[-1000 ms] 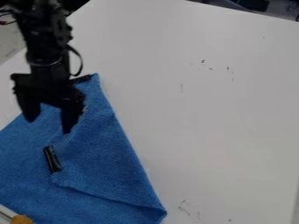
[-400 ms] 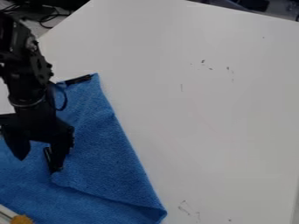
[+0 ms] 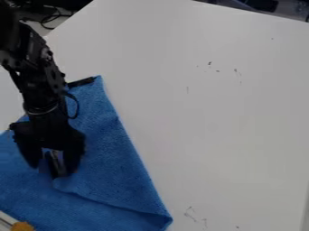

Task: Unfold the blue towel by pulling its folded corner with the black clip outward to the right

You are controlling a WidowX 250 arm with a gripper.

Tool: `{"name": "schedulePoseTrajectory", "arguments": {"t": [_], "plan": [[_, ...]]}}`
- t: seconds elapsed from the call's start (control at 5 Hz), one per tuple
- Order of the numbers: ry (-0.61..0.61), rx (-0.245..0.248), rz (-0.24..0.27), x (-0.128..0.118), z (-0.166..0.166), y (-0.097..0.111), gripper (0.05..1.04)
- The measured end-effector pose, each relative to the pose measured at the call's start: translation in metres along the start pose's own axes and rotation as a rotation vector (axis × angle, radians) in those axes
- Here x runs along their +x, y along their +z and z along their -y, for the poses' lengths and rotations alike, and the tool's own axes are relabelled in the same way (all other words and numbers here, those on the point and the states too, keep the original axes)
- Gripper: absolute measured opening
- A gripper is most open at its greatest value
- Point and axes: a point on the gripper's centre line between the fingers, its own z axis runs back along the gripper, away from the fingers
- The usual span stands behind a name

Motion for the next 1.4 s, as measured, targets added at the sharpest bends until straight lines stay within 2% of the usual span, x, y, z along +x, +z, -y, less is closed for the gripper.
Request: {"name": "schedulePoseTrajectory", "arguments": {"t": [0.2, 0.4, 0.6, 0.8, 1.0, 1.2, 1.4], "plan": [[-0.001, -0.010, 0.001, 0.002, 0.001, -0.002, 0.847], [-0.005, -0.005, 0.001, 0.003, 0.001, -0.002, 0.592], [0.002, -0.003, -0.001, 0.004, 0.000, -0.001, 0.379], [0.002, 0.004, -0.007, 0.003, 0.001, 0.000, 0.298], [0.013, 0.027, -0.005, 0.002, 0.001, 0.009, 0.150], [-0.002, 0.069, 0.024, 0.008, 0.006, 0.027, 0.068], [-0.049, 0.122, 0.053, 0.020, 0.018, 0.049, 0.057]]}}
